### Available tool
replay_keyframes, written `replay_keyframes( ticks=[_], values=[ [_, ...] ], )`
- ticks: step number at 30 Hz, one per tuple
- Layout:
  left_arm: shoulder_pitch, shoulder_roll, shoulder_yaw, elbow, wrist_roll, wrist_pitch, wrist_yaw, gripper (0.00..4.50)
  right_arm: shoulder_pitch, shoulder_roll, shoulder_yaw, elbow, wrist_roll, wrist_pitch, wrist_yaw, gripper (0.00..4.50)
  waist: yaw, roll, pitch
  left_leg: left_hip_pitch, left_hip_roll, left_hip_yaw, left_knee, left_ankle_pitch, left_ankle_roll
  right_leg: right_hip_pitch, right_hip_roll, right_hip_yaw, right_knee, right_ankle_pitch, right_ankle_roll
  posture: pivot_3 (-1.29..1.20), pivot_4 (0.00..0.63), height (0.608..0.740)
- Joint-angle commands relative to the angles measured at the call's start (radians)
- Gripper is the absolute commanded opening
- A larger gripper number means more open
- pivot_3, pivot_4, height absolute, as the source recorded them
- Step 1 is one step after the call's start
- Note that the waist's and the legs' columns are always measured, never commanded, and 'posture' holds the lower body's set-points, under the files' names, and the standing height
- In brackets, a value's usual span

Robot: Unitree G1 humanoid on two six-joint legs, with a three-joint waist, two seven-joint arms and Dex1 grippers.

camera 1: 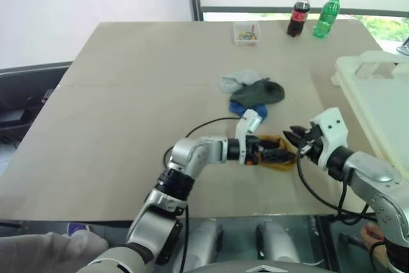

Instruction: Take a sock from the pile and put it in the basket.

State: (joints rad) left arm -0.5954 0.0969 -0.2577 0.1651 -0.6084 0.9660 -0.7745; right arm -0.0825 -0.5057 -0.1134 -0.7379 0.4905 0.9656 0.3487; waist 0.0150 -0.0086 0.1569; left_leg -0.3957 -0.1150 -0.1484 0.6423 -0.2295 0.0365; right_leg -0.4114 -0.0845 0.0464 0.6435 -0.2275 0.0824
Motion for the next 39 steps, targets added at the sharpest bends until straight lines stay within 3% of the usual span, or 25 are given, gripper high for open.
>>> replay_keyframes(
  ticks=[1,2,7,17,31,34,38,39],
  values=[
    [0.041,0.038,0.016,-0.057,-0.016,-0.015,-0.057,4.5,-0.002,0.017,0.013,-0.044,0.018,-0.012,-0.007,2.79,-0.002,0.0,0.0,0.0,0.0,0.0,0.0,0.0,0.0,0.0,0.0,0.0,0.0,0.0,0.0,0.0,0.15,0.74],
    [0.049,0.051,0.024,-0.081,-0.025,-0.019,-0.074,4.5,-0.002,0.023,0.032,-0.035,0.013,-0.021,-0.007,3.21,-0.005,0.0,0.0,0.0,0.0,0.0,0.0,0.0,0.0,0.0,0.0,0.0,0.0,0.0,0.0,0.0,0.15,0.74],
    [0.086,0.103,0.095,-0.197,-0.083,-0.026,-0.111,4.5,0.007,0.039,0.112,0.044,-0.029,-0.079,0.011,3.21,-0.01,0.0,0.0,0.0,0.001,0.001,0.0,0.0,-0.001,-0.002,0.002,0.001,0.0,0.0,0.0,0.0,0.15,0.74],
    [0.184,0.251,0.186,-0.337,-0.125,-0.091,-0.19,4.5,0.024,-0.042,0.189,0.193,-0.1,-0.067,0.055,3.21,-0.005,0.001,0.0,-0.001,0.001,0.001,0.0,0.0,-0.001,-0.002,0.001,0.001,0.0,0.0,0.0,0.0,0.15,0.74],
    [0.329,0.452,0.154,-0.394,0.068,-0.514,-0.386,4.5,-0.057,-0.094,0.293,0.321,-0.052,0.083,0.194,3.21,-0.006,0.0,-0.001,0.0,0.002,0.001,-0.001,0.0,0.0,-0.001,-0.002,0.001,-0.001,0.0,-0.001,0.0,0.15,0.74],
    [0.334,0.453,0.157,-0.383,0.075,-0.537,-0.387,4.5,-0.075,-0.117,0.345,0.376,-0.06,0.094,0.24,2.5,-0.004,-0.004,-0.003,0.001,0.002,0.001,-0.002,0.0,0.0,-0.001,-0.002,0.001,-0.001,0.0,-0.001,0.0,0.15,0.74],
    [0.339,0.447,0.155,-0.389,0.08,-0.556,-0.381,4.5,-0.081,-0.13,0.366,0.409,-0.068,0.088,0.269,0.47,-0.004,-0.011,-0.01,0.003,0.003,0.0,-0.002,0.0,0.0,0.001,-0.002,0.0,-0.002,0.0,-0.001,0.0,0.15,0.74],
    [0.343,0.447,0.154,-0.392,0.083,-0.565,-0.38,4.5,-0.078,-0.124,0.354,0.411,-0.063,0.088,0.269,0.34,-0.004,-0.012,-0.011,0.003,0.003,0.0,-0.002,0.0,0.0,0.001,-0.002,0.0,-0.002,0.0,-0.001,0.0,0.15,0.74]
  ],
)
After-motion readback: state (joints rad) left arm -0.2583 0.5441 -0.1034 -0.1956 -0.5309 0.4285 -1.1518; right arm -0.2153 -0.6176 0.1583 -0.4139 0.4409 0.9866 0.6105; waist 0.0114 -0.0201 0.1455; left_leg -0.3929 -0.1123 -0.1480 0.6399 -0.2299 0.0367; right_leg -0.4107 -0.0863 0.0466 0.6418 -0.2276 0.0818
